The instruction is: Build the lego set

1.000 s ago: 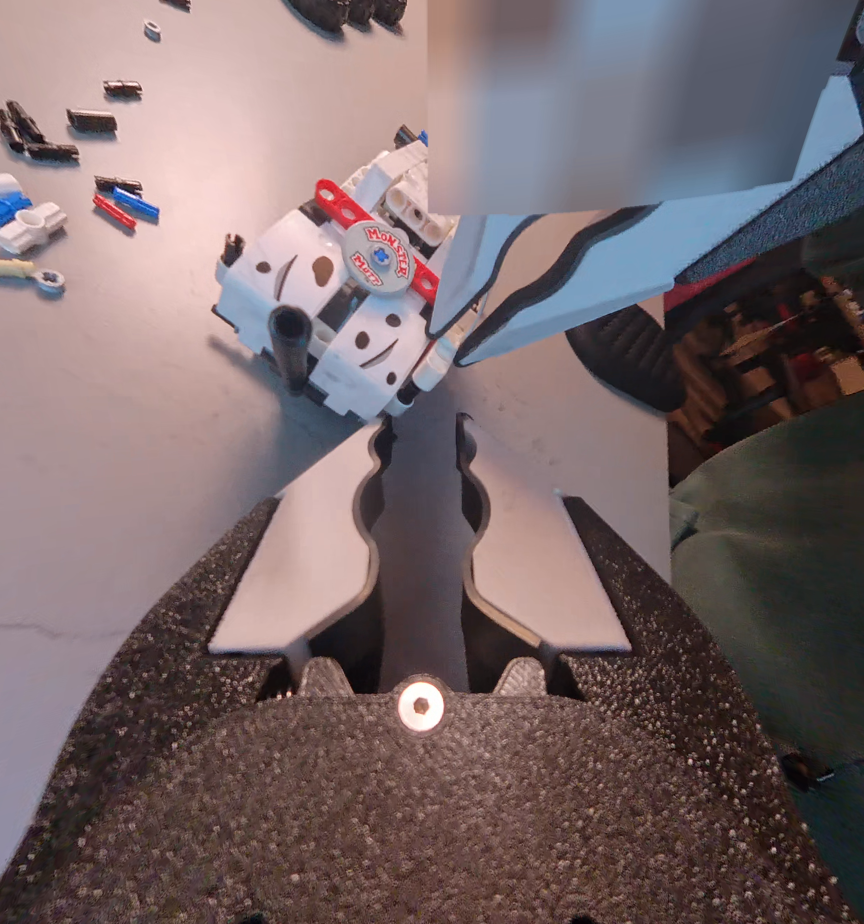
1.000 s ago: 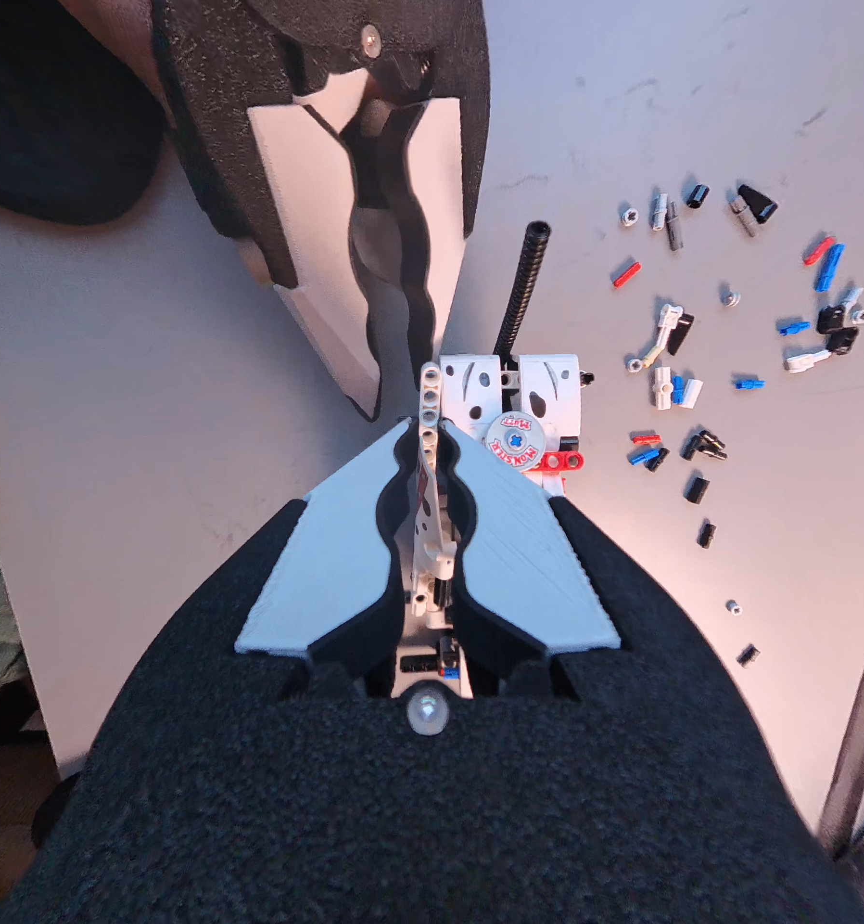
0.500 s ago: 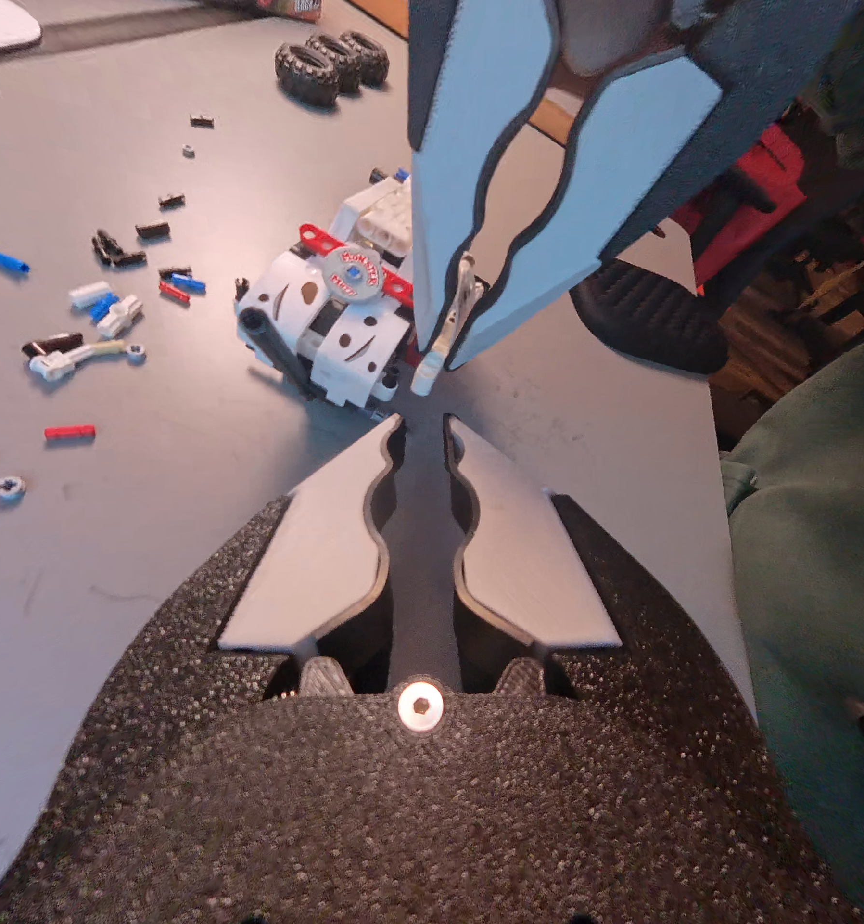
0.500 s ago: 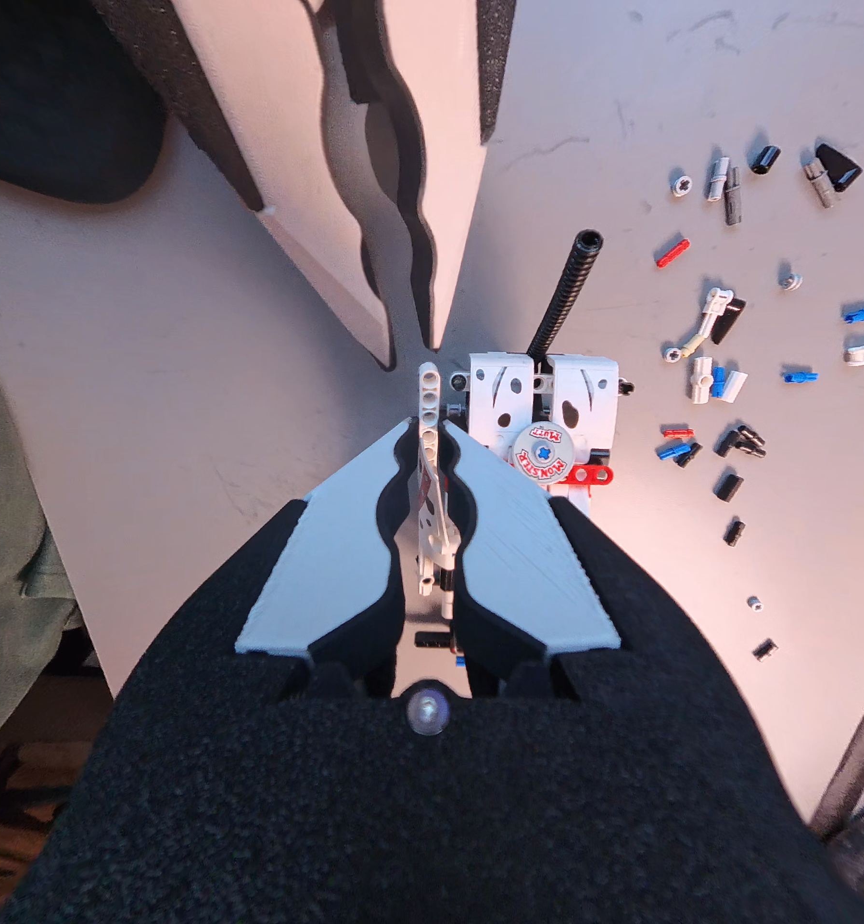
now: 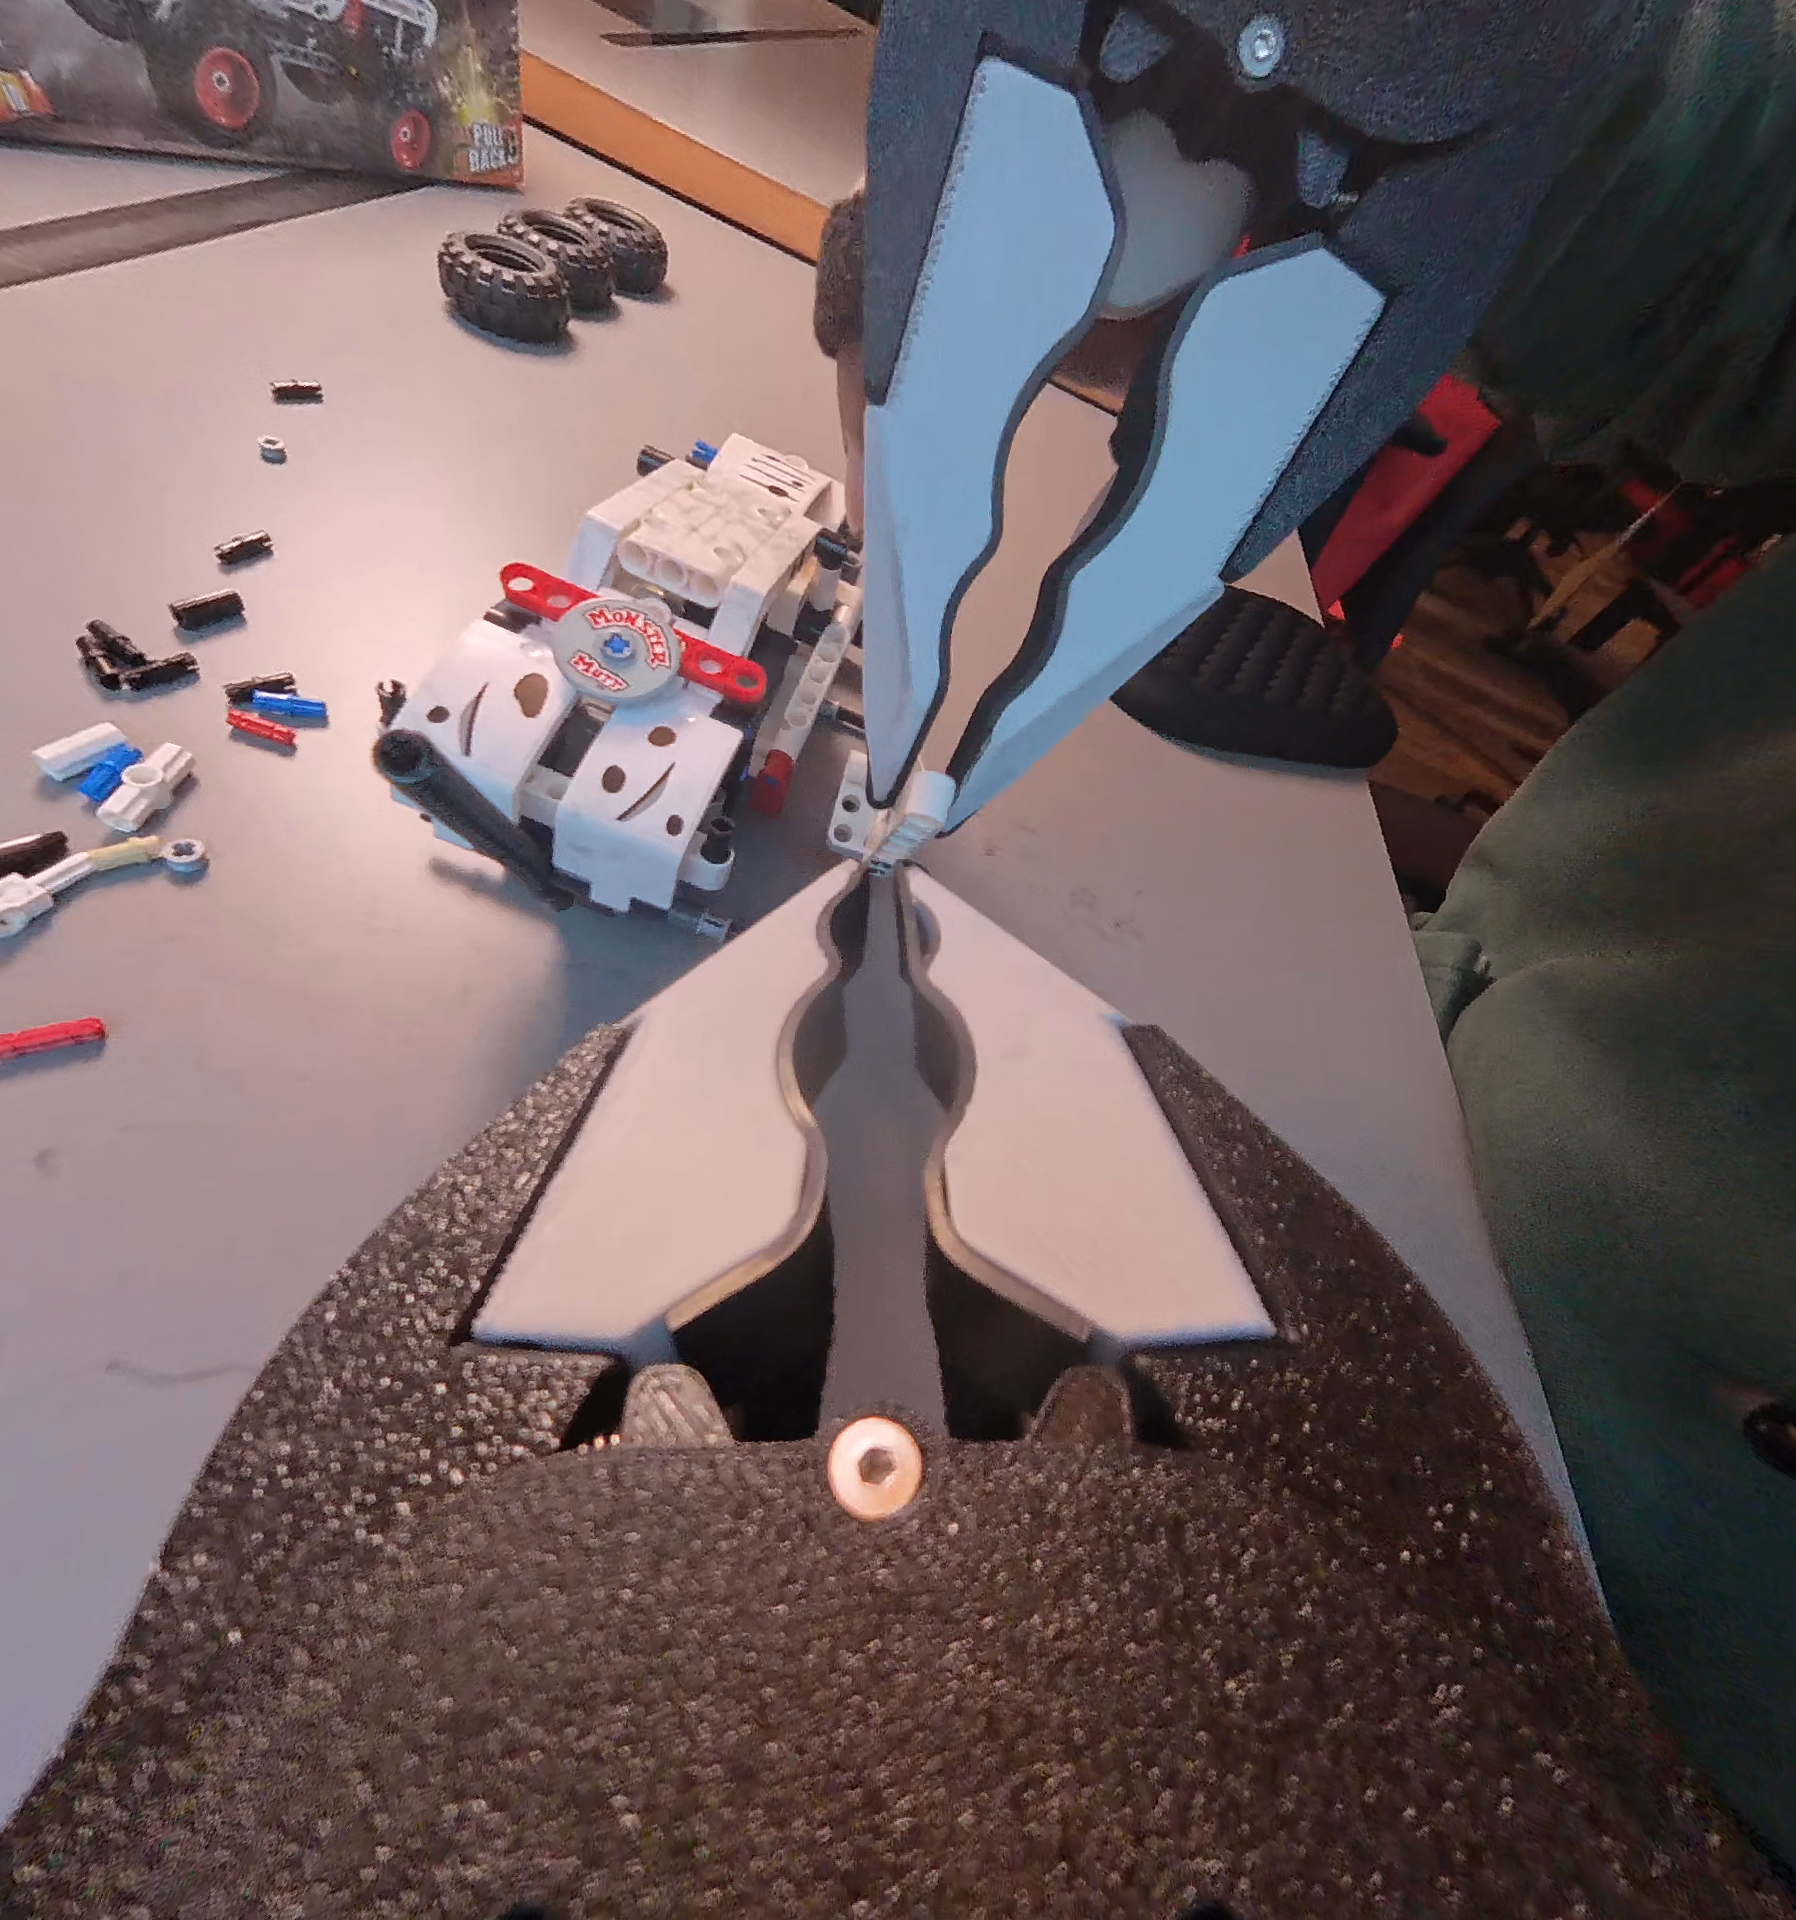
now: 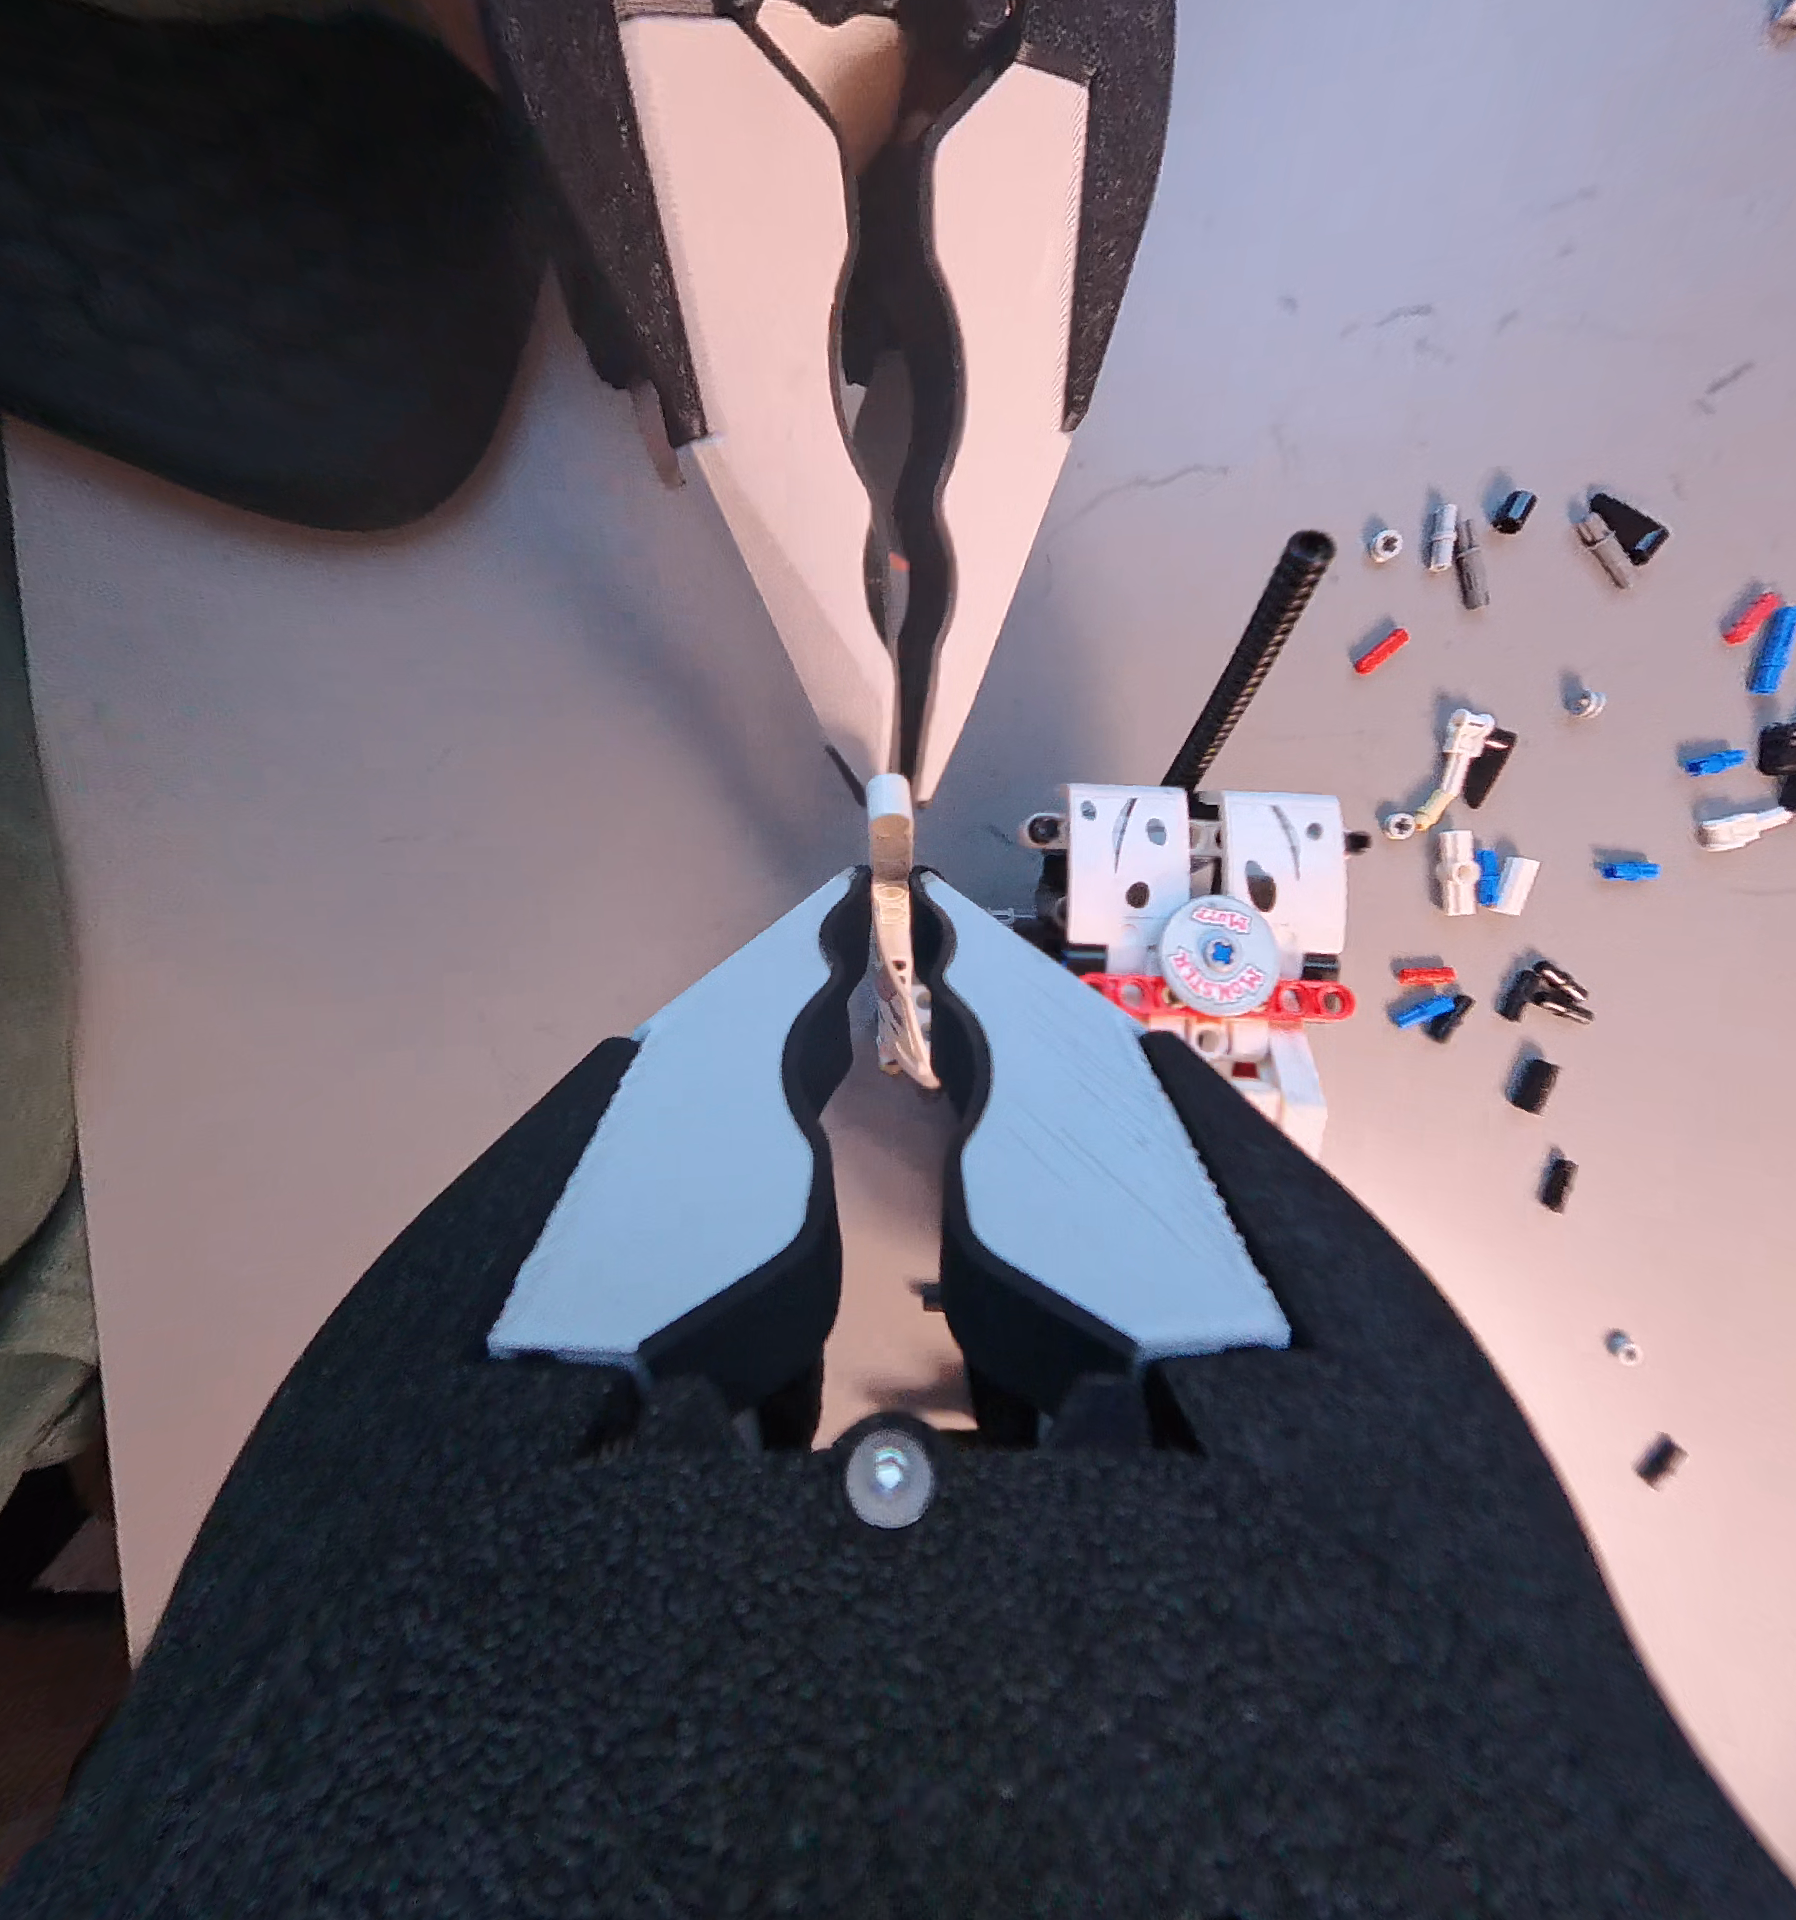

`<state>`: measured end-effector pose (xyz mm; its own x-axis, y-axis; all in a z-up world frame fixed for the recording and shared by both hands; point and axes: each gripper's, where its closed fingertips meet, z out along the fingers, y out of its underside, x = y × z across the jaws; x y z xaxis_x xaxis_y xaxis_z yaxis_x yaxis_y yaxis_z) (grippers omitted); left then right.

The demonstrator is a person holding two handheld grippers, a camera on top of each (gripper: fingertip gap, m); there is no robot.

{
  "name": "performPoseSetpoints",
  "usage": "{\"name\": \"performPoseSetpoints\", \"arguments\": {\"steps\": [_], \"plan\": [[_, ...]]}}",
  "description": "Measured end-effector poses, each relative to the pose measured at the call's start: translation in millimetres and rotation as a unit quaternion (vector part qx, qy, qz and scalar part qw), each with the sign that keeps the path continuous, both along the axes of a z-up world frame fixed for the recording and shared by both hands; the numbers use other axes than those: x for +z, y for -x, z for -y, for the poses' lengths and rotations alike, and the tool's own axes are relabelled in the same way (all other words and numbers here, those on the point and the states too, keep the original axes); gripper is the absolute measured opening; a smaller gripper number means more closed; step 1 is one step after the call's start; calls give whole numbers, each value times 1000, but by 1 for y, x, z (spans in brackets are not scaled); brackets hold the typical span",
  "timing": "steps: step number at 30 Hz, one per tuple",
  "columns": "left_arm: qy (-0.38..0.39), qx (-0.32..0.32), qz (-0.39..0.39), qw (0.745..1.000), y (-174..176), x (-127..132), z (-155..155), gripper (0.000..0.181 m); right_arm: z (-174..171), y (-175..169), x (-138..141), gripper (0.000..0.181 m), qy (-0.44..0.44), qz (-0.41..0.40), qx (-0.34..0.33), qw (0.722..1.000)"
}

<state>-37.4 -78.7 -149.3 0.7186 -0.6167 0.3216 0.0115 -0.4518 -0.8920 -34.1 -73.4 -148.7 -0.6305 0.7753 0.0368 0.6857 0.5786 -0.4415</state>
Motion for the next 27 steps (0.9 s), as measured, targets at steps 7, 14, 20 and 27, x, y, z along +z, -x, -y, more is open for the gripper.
{"name": "performPoseSetpoints", "arguments": {"steps": [7,14,20,27], "plan": [[-18,-25,-5,1000,-12,6,4,8,7,-10,-9,6,36,-12,-10,999],[31,46,61,997,6,5,-7,7,-7,2,-2,19,-13,-150,-46,988],[50,70,151,985,9,17,-14,7,-9,11,0,21,-121,-273,-96,950],[80,52,129,987,-2,3,-11,13,-5,-23,-30,9,-116,-154,-62,979]]}}
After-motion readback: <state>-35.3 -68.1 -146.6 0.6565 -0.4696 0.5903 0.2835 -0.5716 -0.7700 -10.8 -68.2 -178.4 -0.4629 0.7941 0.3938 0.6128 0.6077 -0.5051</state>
